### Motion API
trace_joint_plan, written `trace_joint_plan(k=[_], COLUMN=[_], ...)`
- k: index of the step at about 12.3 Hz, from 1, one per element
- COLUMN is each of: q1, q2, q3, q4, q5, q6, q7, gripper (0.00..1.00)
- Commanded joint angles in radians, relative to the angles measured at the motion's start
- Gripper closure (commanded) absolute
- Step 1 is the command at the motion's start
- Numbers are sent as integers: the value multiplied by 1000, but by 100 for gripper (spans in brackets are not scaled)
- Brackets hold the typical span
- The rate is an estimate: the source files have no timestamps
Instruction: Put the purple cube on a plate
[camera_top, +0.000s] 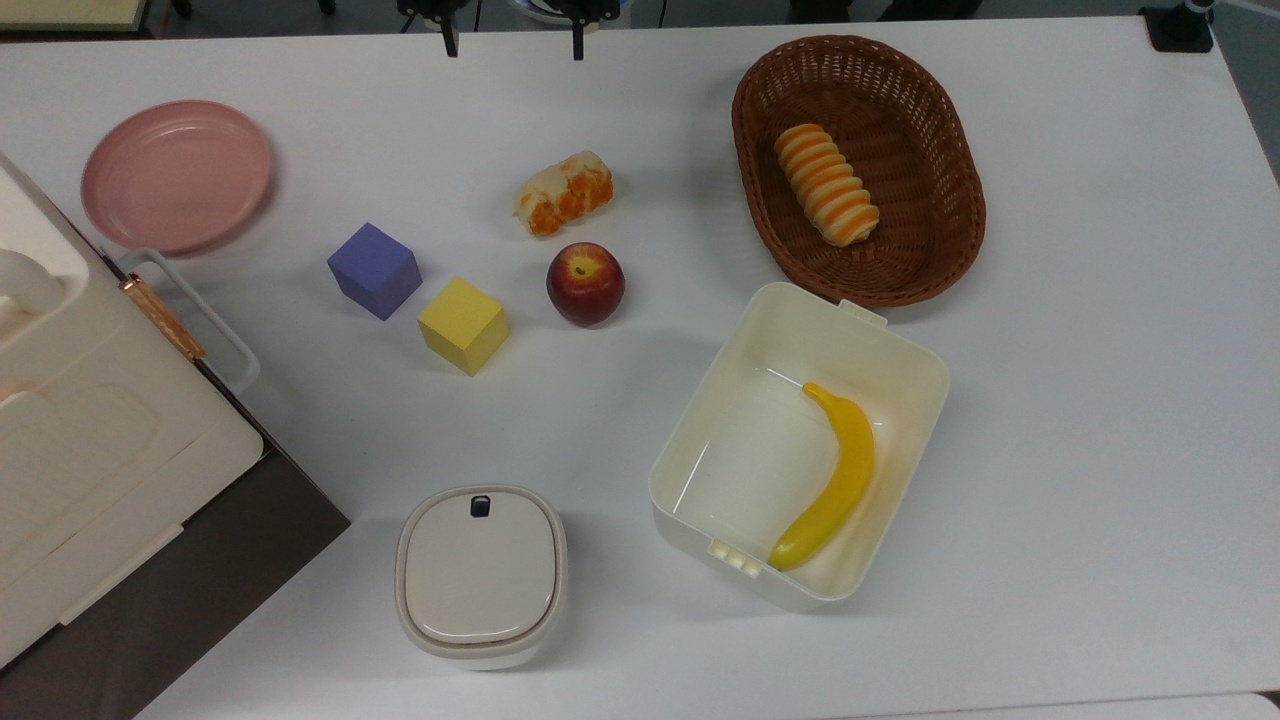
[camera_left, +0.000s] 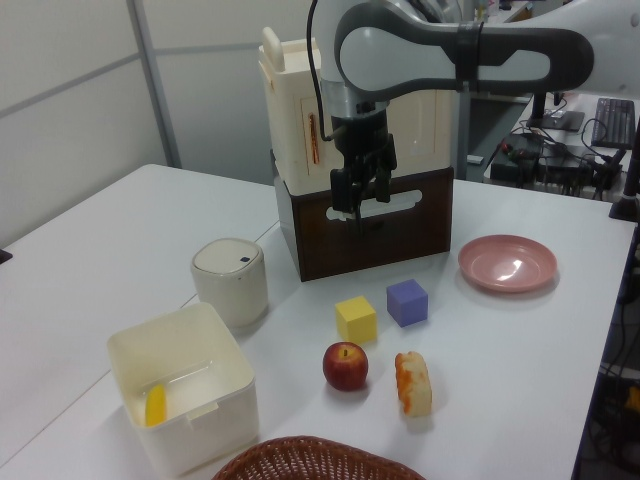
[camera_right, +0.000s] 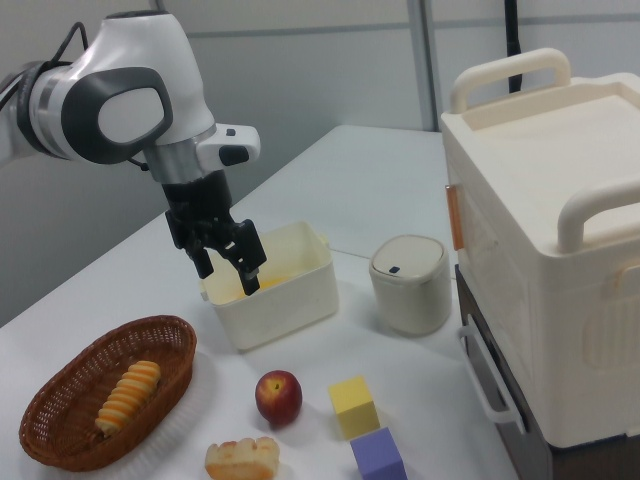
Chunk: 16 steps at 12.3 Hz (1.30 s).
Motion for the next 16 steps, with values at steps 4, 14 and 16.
trace_joint_plan(k=[4, 14, 16], q1=[6, -100, -138], q2=[-28, -19, -13], q3=[-12, -29, -29], q4=[-6, -12, -21], q5=[-20, -35, -41], q6=[-57, -52, -32], q7=[-18, -37, -37], gripper=[0, 0, 0])
